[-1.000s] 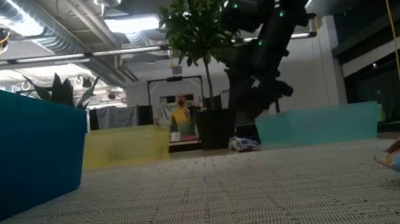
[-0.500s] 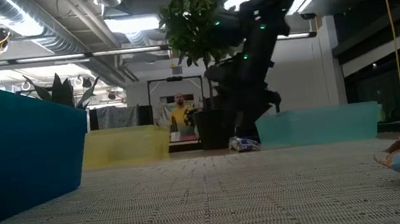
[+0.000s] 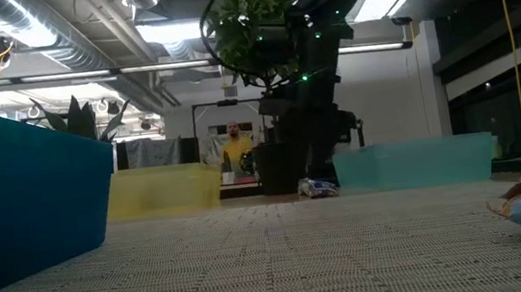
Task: Pick and place Granola Bars by type
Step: Put the blue granola bar into the blue transparent bin
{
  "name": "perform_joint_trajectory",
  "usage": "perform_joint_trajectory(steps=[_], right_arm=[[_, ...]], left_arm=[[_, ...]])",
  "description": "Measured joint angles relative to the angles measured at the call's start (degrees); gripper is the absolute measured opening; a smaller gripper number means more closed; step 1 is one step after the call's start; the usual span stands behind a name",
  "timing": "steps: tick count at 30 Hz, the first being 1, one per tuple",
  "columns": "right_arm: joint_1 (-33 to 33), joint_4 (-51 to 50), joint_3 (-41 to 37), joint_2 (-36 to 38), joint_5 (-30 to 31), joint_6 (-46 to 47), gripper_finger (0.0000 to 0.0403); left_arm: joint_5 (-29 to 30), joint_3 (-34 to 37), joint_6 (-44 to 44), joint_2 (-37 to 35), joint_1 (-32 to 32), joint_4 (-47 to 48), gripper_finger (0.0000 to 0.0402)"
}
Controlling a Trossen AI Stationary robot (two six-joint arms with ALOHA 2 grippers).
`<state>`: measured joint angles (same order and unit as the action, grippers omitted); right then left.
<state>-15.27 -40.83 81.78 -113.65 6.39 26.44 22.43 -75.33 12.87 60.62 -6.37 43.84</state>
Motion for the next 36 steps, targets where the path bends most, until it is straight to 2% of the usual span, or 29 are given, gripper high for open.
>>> perform_joint_trajectory(steps=[8,29,33,36], right_arm=[[-0.3,-0.8,-2.5,0.0,2.4,1.8,0.0272],[-0.7,5.2,-4.3,-1.9,-7.4,3.2,0.0270],[-0.7,5.7,-4.3,-2.1,-7.5,3.1,0.0254],[-0.7,5.7,-4.3,-2.1,-7.5,3.1,0.0225]], left_arm=[[0.0,0.0,-0.6,0.0,0.0,0.0,0.0127],[0.0,0.0,-0.2,0.0,0.0,-0.4,0.0127],[0.0,0.0,-0.1,0.0,0.0,-0.4,0.0127],[0.0,0.0,0.0,0.0,0.0,-0.4,0.0127]])
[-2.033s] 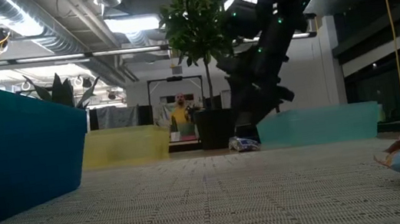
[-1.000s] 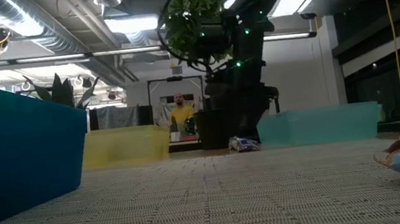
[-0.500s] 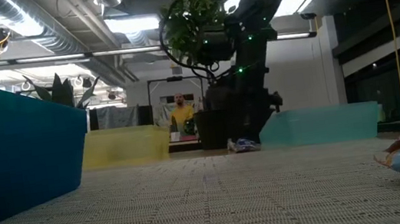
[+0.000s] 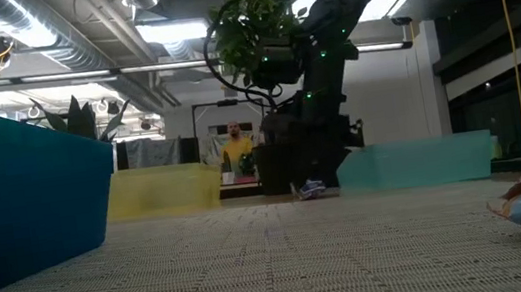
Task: Pick and place Granola Bars by type
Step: Put the blue granola bar into the blue transparent bin
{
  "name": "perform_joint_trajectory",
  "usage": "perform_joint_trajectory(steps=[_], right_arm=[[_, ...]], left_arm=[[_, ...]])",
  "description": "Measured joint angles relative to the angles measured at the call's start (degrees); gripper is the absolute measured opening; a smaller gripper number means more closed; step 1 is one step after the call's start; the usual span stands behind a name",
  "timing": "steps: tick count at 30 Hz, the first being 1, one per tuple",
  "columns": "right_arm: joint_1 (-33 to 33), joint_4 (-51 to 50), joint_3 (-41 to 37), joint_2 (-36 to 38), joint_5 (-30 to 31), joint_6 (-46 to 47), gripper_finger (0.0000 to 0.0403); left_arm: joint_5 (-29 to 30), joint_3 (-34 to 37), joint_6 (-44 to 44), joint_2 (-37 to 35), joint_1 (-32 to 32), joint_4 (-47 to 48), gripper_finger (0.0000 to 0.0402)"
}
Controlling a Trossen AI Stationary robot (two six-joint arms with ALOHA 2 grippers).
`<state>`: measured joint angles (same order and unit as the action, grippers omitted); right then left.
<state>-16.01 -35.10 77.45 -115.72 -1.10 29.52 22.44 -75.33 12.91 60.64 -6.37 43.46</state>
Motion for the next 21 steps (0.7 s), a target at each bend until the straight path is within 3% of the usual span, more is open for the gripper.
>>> perform_joint_trajectory(steps=[14,16,21], right_arm=[[0.0,1.2,0.0,0.0,-0.2,-1.5,0.0032],[0.0,1.3,0.0,0.2,-0.5,-1.7,0.0017],[0.1,0.0,2.1,1.2,-0.7,-2.8,0.0023]], left_arm=[[0.0,0.0,-0.1,0.0,0.0,0.0,0.0127],[0.0,0.0,-0.1,0.0,0.0,0.0,0.0127],[0.0,0.0,-0.7,0.0,0.0,0.0,0.0127]])
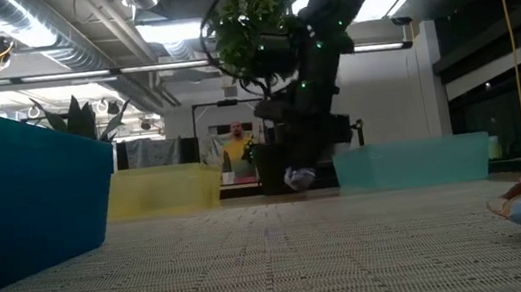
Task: Pick and place Granola Bars by type
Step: Put the blue granola bar into the blue transparent bin
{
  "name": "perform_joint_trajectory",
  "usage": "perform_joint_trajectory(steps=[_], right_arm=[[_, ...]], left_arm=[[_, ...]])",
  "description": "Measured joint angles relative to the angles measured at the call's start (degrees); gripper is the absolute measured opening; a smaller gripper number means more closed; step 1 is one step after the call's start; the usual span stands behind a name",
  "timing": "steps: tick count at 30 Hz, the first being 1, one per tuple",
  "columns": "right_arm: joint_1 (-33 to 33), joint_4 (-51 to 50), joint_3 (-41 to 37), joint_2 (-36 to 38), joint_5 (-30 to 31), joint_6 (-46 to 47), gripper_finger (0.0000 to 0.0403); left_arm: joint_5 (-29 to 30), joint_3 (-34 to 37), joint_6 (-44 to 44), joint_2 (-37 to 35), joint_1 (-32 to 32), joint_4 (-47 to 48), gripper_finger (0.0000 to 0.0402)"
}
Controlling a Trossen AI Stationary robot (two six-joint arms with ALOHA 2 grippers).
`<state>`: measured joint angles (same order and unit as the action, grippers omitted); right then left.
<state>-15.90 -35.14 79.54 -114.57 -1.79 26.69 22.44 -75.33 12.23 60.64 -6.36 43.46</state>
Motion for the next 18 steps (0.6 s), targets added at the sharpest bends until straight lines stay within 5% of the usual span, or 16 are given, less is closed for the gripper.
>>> perform_joint_trajectory(steps=[18], right_arm=[[2.8,-5.7,5.0,1.1,0.6,-3.3,0.0032]], left_arm=[[0.0,0.0,0.0,0.0,0.0,0.0,0.0127]])
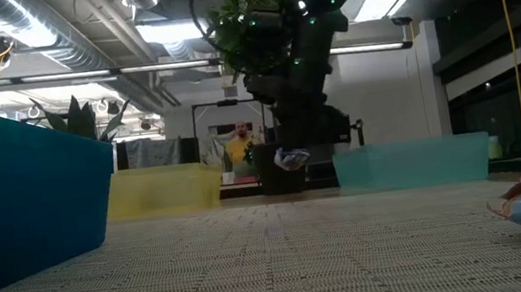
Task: Pick and place Granola Bars by type
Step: Put the blue granola bar into the blue transparent bin
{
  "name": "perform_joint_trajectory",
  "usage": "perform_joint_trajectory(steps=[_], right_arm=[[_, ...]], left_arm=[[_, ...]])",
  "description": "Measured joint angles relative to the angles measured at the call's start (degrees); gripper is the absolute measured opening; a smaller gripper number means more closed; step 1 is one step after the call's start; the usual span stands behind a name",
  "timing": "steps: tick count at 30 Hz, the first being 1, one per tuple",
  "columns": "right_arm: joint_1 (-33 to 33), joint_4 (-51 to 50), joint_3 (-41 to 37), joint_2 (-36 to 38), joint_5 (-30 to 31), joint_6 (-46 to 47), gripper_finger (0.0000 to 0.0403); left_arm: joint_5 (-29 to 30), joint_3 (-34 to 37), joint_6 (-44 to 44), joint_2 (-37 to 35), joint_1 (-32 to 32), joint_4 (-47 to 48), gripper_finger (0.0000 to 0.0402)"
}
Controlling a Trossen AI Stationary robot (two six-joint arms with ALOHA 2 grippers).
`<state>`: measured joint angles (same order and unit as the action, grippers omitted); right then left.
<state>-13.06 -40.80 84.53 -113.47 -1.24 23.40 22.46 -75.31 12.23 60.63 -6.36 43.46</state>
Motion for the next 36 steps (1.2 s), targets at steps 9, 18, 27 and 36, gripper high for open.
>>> perform_joint_trajectory(steps=[9,18,27,36], right_arm=[[3.4,-8.3,0.0,5.3,0.9,-6.8,0.0013],[8.6,-9.8,-0.5,20.7,7.8,-9.5,0.0032],[12.4,-6.1,-0.5,30.7,7.9,-12.2,0.0021],[16.0,-6.2,-0.6,33.0,9.3,-22.3,0.0016]], left_arm=[[0.3,0.0,-0.5,0.0,0.0,0.0,0.0127],[0.5,0.0,-0.5,0.0,0.0,0.0,0.0127],[0.6,0.0,-0.1,0.0,0.0,0.0,0.0127],[0.5,0.0,2.5,0.1,0.0,0.0,0.0127]])
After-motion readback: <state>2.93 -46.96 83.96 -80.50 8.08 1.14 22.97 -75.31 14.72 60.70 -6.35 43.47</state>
